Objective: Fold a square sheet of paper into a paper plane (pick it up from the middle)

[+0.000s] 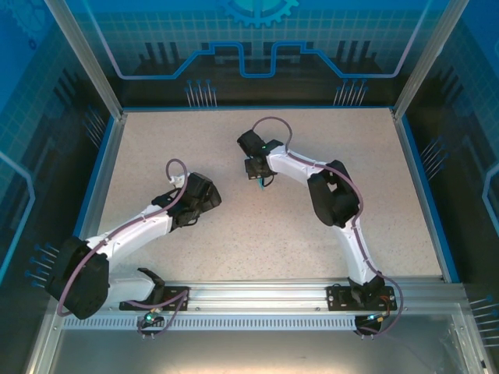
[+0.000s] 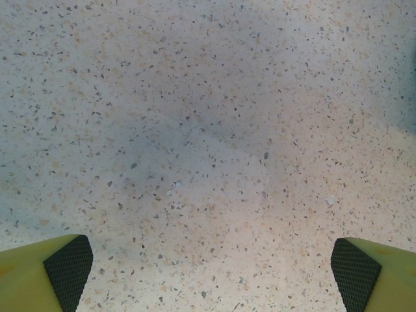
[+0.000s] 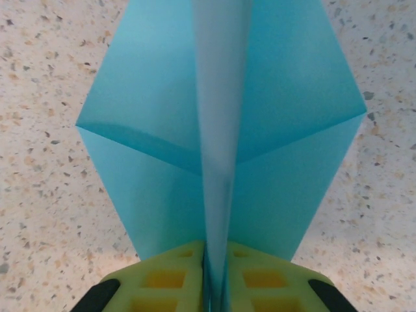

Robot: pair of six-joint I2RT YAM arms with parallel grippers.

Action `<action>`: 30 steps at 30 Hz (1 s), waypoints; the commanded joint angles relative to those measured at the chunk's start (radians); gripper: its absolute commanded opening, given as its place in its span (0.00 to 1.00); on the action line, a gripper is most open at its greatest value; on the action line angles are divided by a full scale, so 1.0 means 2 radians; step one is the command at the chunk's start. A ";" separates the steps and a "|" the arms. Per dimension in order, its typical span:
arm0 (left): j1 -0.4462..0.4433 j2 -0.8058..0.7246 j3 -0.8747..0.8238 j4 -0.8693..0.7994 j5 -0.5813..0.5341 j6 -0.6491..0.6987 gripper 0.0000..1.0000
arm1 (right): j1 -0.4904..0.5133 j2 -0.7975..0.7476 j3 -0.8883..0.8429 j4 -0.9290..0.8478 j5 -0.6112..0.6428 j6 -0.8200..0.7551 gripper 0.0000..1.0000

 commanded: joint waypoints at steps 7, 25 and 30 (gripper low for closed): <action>0.011 -0.011 0.008 -0.022 -0.012 0.009 0.99 | -0.007 0.019 0.046 -0.049 -0.020 0.015 0.22; 0.079 -0.045 0.075 -0.024 -0.023 0.116 0.99 | -0.052 -0.308 -0.122 0.006 0.051 -0.015 0.83; 0.113 -0.062 0.033 0.051 -0.029 0.175 0.99 | -0.113 -0.408 -0.252 0.058 0.068 -0.032 0.91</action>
